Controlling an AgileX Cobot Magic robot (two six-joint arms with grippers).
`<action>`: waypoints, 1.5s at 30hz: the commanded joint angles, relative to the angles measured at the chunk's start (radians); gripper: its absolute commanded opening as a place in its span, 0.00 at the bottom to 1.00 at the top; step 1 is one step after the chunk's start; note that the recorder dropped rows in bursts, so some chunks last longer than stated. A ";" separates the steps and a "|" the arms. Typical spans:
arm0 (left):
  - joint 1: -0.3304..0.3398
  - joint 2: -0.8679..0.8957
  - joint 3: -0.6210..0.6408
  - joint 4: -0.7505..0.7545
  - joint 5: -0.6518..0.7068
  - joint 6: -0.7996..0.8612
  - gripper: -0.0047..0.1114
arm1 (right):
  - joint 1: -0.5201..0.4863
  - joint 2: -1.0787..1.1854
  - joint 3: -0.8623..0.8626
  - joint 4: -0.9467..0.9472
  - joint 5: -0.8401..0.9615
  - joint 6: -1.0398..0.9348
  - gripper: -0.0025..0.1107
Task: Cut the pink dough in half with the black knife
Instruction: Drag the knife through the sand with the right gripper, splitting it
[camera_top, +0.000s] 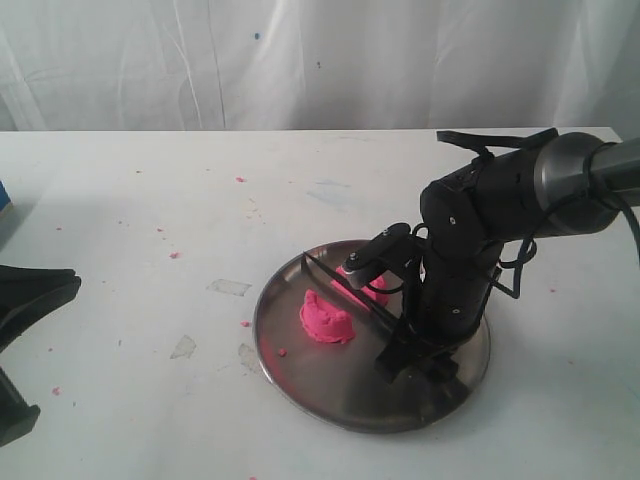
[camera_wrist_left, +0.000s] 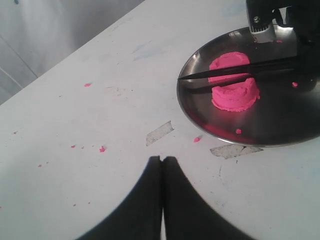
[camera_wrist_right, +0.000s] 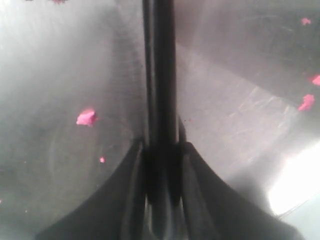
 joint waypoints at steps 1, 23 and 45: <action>0.000 -0.008 0.006 -0.027 0.012 -0.007 0.04 | 0.000 0.010 -0.003 0.007 -0.006 0.009 0.02; 0.000 -0.008 0.006 -0.027 0.036 -0.007 0.04 | 0.000 0.010 -0.003 0.331 0.059 -0.313 0.02; 0.000 -0.008 0.006 -0.027 0.038 -0.007 0.04 | -0.036 -0.213 -0.015 -0.154 -0.007 0.169 0.02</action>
